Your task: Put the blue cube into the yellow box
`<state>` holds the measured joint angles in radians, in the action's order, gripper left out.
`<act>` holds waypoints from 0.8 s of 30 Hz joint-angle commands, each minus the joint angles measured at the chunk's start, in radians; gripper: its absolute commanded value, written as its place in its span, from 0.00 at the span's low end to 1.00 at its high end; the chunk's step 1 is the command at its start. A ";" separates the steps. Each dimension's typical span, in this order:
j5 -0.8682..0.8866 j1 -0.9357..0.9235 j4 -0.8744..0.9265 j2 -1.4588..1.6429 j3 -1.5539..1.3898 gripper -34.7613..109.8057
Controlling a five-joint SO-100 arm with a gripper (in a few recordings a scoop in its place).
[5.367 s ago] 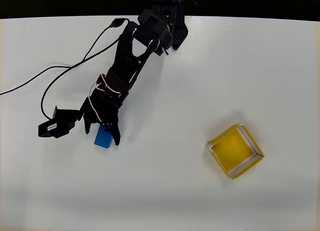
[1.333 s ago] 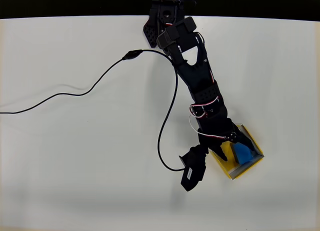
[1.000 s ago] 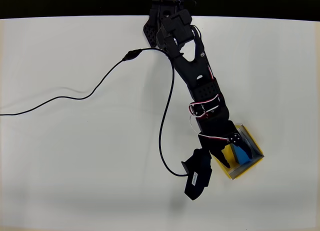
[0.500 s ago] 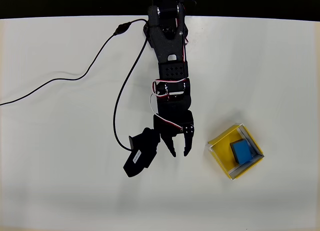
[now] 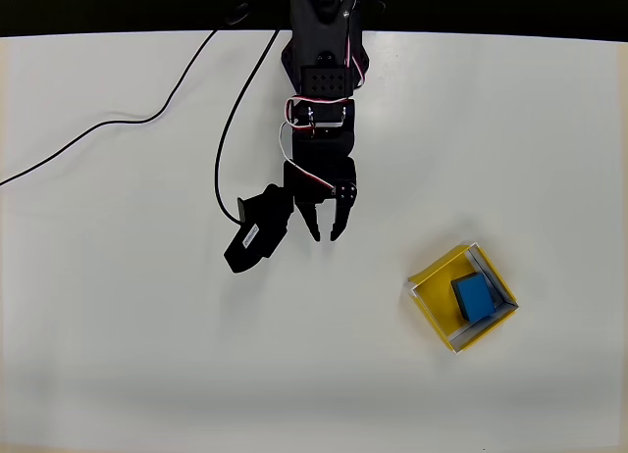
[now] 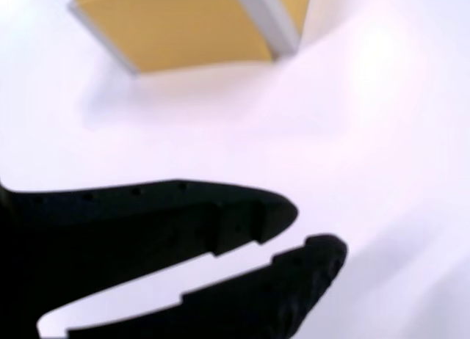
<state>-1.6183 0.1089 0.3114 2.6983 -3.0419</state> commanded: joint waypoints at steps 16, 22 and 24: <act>-0.048 -0.124 0.798 0.449 -0.103 0.26; 0.026 -0.092 1.026 0.609 -0.104 0.26; 0.025 -0.107 1.028 0.614 -0.104 0.26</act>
<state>-1.5984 0.0077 1.3054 3.2827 -3.1186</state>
